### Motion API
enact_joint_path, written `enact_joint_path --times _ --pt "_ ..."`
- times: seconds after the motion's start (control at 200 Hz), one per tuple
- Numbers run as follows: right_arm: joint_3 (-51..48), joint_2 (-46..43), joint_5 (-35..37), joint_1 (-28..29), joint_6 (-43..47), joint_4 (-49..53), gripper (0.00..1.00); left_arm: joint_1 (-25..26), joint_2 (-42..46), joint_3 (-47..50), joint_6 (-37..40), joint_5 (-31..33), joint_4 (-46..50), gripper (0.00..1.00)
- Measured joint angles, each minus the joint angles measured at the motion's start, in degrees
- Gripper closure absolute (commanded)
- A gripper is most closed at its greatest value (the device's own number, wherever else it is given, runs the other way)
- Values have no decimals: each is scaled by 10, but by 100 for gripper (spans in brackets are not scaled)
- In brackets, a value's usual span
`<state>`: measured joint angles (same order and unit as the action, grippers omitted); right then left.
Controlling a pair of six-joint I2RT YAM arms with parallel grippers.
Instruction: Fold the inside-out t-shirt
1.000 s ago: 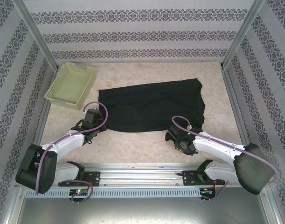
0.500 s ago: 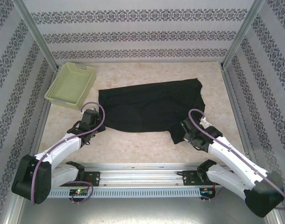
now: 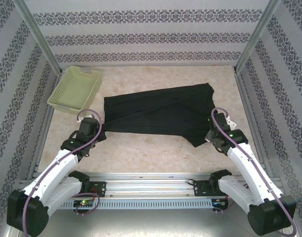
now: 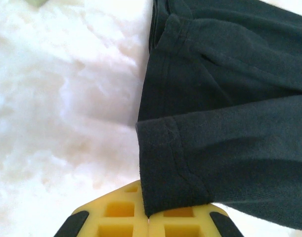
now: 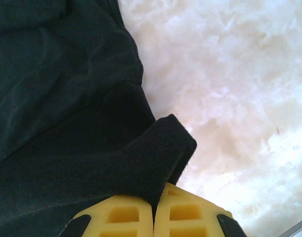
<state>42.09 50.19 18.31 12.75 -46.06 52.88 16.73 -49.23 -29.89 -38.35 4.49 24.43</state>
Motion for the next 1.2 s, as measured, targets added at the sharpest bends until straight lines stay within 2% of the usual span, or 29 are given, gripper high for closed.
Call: enact_joint_path --times 0.095,0.32,0.664,0.904,1.199 --pt "7 1 -4 -3 13 -9 100 0 -27 1 -16 -25 18 100" --pt "47 71 -28 -3 50 -55 100 -12 -202 -16 -18 -64 26 100" --pt "245 292 -26 -7 121 -129 100 -60 -316 -174 7 -70 -2 100" --pt "402 456 -5 -14 151 -138 100 -85 -432 -271 20 -77 -8 100" --pt "530 605 4 -33 170 -132 100 -103 -496 -364 25 -69 -5 100"
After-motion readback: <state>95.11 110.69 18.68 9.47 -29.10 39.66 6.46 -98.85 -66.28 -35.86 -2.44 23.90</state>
